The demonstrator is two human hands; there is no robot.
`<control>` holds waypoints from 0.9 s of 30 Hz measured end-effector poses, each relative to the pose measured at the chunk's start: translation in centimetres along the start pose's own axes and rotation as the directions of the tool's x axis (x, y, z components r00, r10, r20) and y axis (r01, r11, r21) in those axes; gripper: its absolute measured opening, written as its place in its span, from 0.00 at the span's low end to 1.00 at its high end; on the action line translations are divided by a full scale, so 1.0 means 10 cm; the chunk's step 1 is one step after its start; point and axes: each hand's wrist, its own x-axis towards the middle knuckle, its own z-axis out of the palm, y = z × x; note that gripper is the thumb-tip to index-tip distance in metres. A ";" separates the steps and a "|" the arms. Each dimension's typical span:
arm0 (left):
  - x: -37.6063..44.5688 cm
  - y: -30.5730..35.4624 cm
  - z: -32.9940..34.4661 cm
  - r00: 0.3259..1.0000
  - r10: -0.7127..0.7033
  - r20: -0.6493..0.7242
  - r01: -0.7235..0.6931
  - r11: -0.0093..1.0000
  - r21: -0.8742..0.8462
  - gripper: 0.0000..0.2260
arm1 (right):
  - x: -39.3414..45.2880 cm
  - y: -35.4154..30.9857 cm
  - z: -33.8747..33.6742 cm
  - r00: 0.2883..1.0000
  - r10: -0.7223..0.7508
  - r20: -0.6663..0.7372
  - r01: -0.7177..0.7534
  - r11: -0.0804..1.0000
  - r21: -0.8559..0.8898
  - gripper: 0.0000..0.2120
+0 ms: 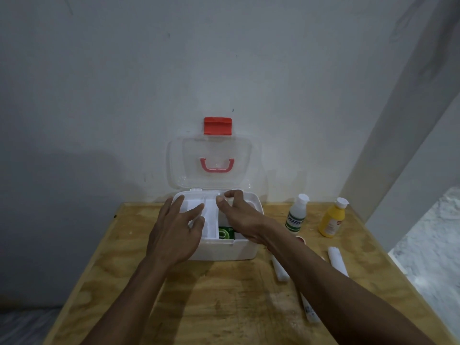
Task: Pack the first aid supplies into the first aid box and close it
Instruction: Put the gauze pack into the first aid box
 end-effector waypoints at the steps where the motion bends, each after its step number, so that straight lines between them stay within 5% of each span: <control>1: 0.00 0.00 0.00 1.000 0.000 0.001 0.000 1.000 0.005 0.27 | 0.00 0.00 0.00 1.000 -0.011 0.009 0.011 1.000 -0.024 0.22; 7: 0.01 0.00 0.00 1.000 -0.010 0.029 0.009 1.000 0.020 0.22 | 0.00 -0.03 0.02 0.995 0.020 0.097 -0.015 0.998 -0.060 0.23; 27: 0.00 0.03 -0.05 0.999 -0.002 0.032 0.002 1.000 0.017 0.19 | 0.04 -0.05 0.00 1.000 0.008 0.025 -0.008 1.000 -0.004 0.20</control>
